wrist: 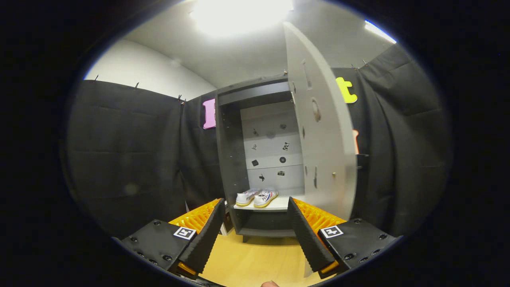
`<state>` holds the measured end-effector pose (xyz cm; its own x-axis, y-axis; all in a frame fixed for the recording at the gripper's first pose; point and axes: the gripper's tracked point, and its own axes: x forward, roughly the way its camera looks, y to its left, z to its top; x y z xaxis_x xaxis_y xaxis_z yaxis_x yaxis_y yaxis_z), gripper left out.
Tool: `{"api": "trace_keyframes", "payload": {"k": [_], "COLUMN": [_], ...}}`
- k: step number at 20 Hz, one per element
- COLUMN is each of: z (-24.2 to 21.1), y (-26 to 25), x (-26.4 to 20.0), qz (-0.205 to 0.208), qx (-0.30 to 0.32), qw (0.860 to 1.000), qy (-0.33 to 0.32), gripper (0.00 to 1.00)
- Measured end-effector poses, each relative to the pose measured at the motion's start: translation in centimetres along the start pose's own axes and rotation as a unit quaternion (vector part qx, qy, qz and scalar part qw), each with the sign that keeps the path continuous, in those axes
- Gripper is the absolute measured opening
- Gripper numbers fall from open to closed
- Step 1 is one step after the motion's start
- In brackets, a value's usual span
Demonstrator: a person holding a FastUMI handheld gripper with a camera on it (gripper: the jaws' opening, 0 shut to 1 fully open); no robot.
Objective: Open the shoe cabinet door, grab the shoes and put them into the shoe cabinet, then close the shoe cabinet door.
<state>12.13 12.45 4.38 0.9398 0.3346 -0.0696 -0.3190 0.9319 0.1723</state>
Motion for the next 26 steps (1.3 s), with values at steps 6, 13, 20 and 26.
{"api": "trace_keyframes", "payload": {"k": [6,13,20,26], "z": [2.1,2.5,0.1,-0.4], "y": [-5.2,-12.4,-15.3,-14.4], "x": [-3.3,-4.1,-0.9,0.6], "qz": [-0.021,-0.039,-0.001,0.080], "qx": [0.000,0.008,0.017,-0.009], "qw": [1.000,0.999,0.999,0.995], "qy": [-0.013,-0.005,0.033,0.052], "gripper": [0.97,0.97,0.97,0.97]}}
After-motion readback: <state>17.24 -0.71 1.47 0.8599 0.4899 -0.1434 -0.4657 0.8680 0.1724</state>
